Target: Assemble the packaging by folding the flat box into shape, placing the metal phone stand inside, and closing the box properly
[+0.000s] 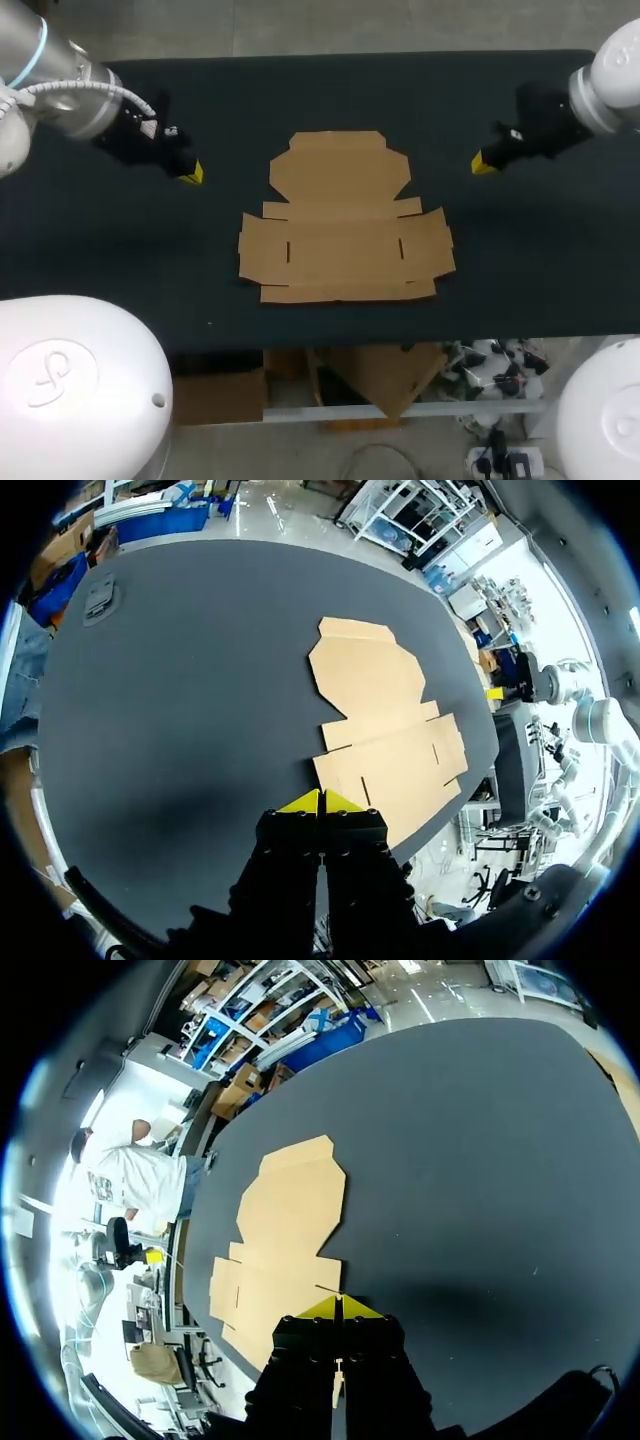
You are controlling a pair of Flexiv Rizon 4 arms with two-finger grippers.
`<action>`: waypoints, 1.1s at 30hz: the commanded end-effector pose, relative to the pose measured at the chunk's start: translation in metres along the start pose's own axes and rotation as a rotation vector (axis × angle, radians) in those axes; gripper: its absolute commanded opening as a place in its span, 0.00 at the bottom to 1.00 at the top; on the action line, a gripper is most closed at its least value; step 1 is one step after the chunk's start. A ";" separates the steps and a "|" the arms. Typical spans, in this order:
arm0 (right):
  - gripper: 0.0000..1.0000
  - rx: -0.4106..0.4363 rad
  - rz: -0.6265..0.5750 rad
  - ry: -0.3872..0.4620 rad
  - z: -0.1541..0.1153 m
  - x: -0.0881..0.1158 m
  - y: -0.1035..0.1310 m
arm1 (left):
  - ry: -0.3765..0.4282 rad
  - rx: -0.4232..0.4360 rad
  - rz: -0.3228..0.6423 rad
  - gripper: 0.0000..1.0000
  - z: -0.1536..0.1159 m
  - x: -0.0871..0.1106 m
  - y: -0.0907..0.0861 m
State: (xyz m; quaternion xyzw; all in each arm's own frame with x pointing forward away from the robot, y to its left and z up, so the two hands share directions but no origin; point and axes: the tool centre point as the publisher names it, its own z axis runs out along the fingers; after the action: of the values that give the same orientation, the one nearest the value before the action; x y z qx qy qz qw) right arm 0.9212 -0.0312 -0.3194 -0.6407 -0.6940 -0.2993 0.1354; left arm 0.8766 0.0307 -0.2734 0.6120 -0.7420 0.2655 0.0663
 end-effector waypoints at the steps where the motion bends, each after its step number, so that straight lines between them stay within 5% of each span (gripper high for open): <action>1: 0.00 0.011 -0.009 -0.004 0.018 -0.001 0.007 | 0.000 0.003 0.019 0.00 0.013 0.002 -0.001; 33: 0.00 0.085 -0.085 0.069 0.078 -0.013 0.001 | 0.042 0.002 0.086 0.00 0.082 -0.012 -0.012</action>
State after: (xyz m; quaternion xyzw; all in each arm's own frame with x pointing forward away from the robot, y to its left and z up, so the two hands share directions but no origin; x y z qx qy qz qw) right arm 0.9353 0.0044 -0.3849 -0.5963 -0.7269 -0.2963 0.1682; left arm 0.9033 0.0041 -0.3398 0.5736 -0.7657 0.2830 0.0677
